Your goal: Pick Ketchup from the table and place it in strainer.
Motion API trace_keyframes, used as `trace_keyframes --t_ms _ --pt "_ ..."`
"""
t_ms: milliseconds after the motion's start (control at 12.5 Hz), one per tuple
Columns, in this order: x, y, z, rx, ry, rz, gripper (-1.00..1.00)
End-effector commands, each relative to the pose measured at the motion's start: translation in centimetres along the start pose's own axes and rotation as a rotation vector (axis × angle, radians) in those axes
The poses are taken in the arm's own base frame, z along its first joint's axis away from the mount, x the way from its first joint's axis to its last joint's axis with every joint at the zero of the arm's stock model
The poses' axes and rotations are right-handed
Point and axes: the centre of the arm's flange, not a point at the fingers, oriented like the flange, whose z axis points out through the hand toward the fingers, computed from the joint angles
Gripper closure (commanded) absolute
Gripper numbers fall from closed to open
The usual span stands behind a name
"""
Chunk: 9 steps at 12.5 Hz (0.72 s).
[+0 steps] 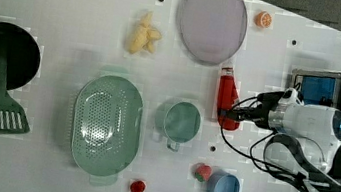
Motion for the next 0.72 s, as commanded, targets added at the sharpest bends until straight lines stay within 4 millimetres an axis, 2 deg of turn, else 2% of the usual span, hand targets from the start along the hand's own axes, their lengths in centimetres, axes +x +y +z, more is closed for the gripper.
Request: trace_keyframes --t_ms 80,320,480,640,720 --pt "3.1 -0.6 -11.7 -0.048 0.109 -0.043 -0.2" --pt "3.0 -2.4 -19.9 -0.051 0.021 -0.05 -0.2" --pt "3.1 -4.5 -24.1 -0.047 -0.022 -0.063 -0.2" --pt "3.5 -8.0 -26.6 -0.022 -0.037 -0.065 -0.2" --pt "3.7 -10.2 -27.2 -0.013 -0.038 -0.061 -0.2"
